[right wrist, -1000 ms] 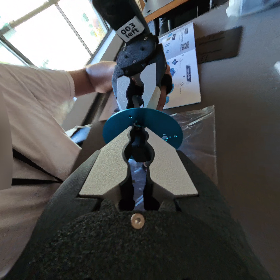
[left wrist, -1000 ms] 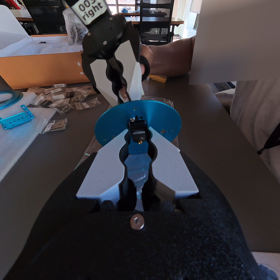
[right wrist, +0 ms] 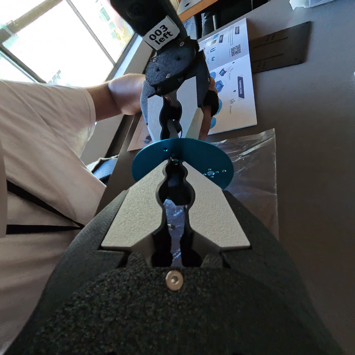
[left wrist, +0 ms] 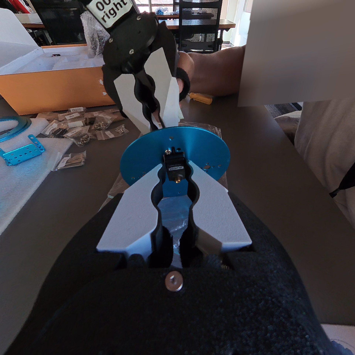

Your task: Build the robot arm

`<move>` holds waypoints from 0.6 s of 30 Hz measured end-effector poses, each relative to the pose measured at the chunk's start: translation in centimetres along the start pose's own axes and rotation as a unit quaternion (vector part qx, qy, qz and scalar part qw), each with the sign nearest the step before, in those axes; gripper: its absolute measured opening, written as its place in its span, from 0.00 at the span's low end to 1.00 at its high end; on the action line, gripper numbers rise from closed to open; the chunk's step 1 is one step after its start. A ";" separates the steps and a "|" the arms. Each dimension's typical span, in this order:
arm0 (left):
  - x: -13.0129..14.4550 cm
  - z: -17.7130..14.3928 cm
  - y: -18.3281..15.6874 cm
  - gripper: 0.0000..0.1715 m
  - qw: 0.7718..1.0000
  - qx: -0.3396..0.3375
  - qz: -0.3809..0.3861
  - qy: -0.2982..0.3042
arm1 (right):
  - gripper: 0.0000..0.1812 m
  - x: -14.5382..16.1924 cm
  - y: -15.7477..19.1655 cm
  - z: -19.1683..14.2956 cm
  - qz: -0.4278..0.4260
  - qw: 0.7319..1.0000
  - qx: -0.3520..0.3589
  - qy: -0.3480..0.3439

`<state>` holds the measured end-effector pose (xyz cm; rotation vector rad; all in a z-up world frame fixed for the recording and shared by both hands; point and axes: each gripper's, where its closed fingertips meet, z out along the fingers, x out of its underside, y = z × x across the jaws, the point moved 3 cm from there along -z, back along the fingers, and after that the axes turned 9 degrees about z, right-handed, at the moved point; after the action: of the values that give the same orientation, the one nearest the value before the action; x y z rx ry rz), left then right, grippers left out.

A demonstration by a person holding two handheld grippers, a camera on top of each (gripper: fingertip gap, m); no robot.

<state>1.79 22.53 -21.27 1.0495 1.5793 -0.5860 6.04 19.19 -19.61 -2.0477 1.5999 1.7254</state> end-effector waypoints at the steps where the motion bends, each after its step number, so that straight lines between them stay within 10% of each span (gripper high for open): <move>1: 0.0 0.0 0.0 0.11 1.000 0.000 0.001 0.000 | 0.03 0.0 0.0 -0.1 -0.034 0.999 0.009 -0.001; 8: 0.0 0.1 0.0 0.11 1.000 -0.001 -0.002 -0.001 | 0.07 -0.2 0.4 -0.6 -0.312 0.940 0.136 -0.029; 18: 0.0 0.1 0.0 0.11 1.000 0.000 -0.004 -0.002 | 0.08 0.2 1.0 -0.5 -0.311 0.942 0.124 -0.031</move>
<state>1.83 22.43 -21.27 1.0426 1.5805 -0.5935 5.67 18.27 -19.02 -2.0352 0.9313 1.2735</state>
